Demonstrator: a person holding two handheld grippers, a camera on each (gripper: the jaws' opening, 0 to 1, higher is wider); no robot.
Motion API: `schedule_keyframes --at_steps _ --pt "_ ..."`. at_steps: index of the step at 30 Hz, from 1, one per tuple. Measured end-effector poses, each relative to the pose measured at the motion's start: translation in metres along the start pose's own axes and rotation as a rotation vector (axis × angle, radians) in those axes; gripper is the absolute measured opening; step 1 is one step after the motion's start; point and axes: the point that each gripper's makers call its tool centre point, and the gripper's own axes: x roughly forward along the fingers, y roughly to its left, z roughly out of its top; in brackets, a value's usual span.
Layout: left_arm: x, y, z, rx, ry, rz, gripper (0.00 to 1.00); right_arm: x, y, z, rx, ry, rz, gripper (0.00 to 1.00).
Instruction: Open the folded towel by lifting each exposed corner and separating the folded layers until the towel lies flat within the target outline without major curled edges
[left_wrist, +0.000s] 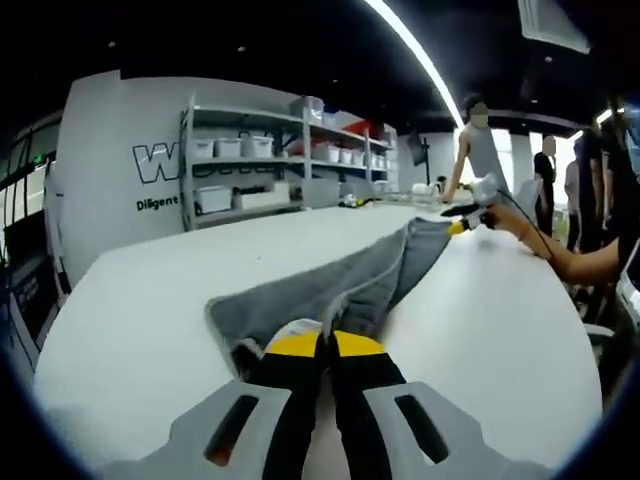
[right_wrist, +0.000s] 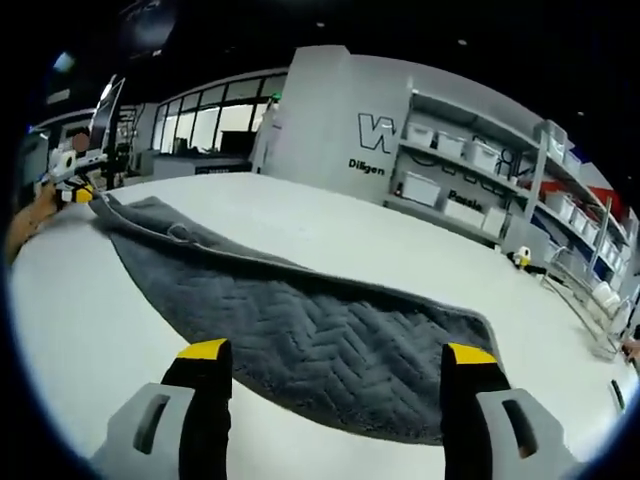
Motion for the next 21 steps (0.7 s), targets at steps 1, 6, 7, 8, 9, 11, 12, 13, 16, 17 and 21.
schedule_keyframes --at_steps 1,6,7,8,9,11,12,13,16,17,21 --pt "0.0 0.002 -0.002 0.0 0.002 0.001 0.03 0.0 0.001 0.001 -0.013 -0.003 0.004 0.84" --pt "-0.003 0.006 -0.003 -0.003 0.006 0.009 0.03 0.005 0.001 0.004 -0.053 -0.02 0.004 0.81" --pt "-0.004 0.007 -0.003 -0.001 0.006 0.013 0.03 0.007 0.0 0.003 -0.061 -0.019 0.003 0.8" --pt "-0.005 0.008 -0.003 -0.003 0.008 0.017 0.03 0.009 -0.003 0.004 -0.081 -0.017 0.0 0.78" --pt "-0.005 0.008 -0.003 -0.003 0.009 0.017 0.03 0.01 -0.004 0.004 -0.1 -0.015 -0.003 0.76" --pt "-0.005 0.007 -0.006 -0.003 0.015 0.016 0.03 0.014 -0.01 0.005 -0.155 0.012 -0.014 0.74" --pt "-0.006 0.008 -0.007 -0.001 0.021 0.017 0.03 0.015 -0.01 0.008 -0.171 0.01 -0.01 0.74" --pt "-0.006 0.009 -0.007 0.0 0.023 0.02 0.03 0.017 -0.01 0.01 -0.188 0.009 -0.005 0.74" --pt "-0.008 0.013 -0.008 -0.006 0.026 0.031 0.03 0.024 -0.012 0.017 -0.281 0.031 0.024 0.68" --pt "-0.008 0.014 -0.008 -0.009 0.026 0.037 0.03 0.025 -0.013 0.018 -0.289 0.035 0.025 0.66" --pt "-0.01 0.019 -0.013 -0.008 0.043 0.053 0.03 0.034 -0.02 0.031 -0.405 0.051 0.004 0.56"
